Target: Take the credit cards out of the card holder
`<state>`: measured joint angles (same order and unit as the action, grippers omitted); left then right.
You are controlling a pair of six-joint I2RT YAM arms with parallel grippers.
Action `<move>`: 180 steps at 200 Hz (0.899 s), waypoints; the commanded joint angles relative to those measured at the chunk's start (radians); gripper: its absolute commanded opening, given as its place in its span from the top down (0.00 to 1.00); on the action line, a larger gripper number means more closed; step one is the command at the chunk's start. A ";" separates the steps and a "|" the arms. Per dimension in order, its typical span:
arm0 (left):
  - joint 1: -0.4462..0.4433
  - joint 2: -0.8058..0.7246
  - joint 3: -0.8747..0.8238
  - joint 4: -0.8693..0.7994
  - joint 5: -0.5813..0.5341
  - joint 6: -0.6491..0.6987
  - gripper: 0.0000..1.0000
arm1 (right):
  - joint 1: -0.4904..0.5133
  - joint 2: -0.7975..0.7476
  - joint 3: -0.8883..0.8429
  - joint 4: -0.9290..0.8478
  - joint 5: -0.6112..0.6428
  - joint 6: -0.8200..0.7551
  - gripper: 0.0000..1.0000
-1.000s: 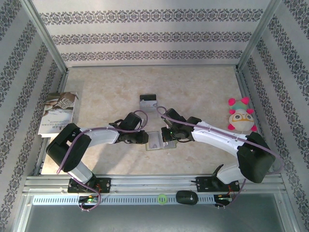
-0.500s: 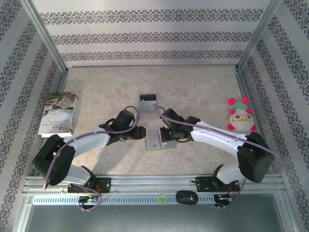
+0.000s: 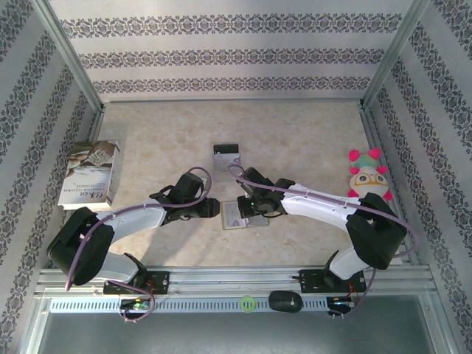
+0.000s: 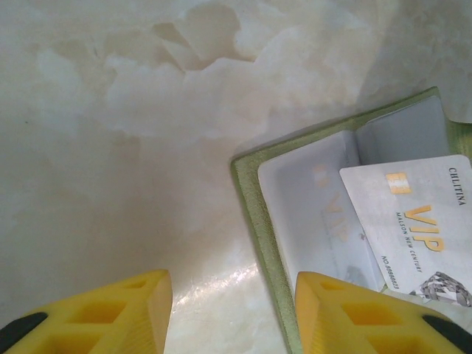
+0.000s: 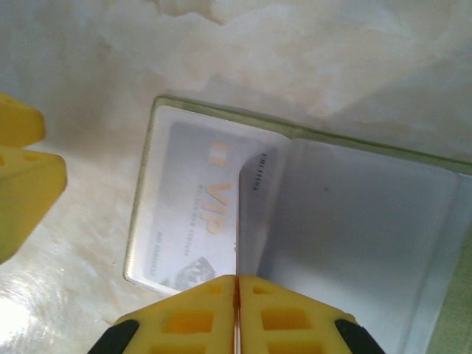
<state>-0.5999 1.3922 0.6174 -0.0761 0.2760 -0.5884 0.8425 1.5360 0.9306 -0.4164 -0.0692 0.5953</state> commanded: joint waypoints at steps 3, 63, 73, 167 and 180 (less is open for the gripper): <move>0.011 0.002 -0.007 -0.008 -0.005 -0.013 0.52 | 0.007 0.028 -0.020 0.042 -0.037 0.016 0.86; 0.011 0.009 -0.003 -0.012 -0.002 -0.013 0.52 | -0.010 0.006 -0.023 0.014 -0.005 -0.009 0.93; 0.011 0.005 0.002 -0.016 0.000 -0.010 0.52 | -0.020 -0.012 -0.017 0.001 0.003 -0.029 0.99; 0.071 -0.111 0.024 -0.106 0.008 -0.005 0.45 | -0.127 -0.063 0.305 -0.123 -0.211 -0.753 1.00; 0.083 -0.122 0.025 -0.121 0.014 -0.011 0.44 | -0.144 -0.010 0.367 -0.160 -0.248 -0.871 1.00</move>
<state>-0.5426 1.2972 0.6197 -0.1272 0.2806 -0.5911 0.7284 1.4414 1.2041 -0.4744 -0.2218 0.0532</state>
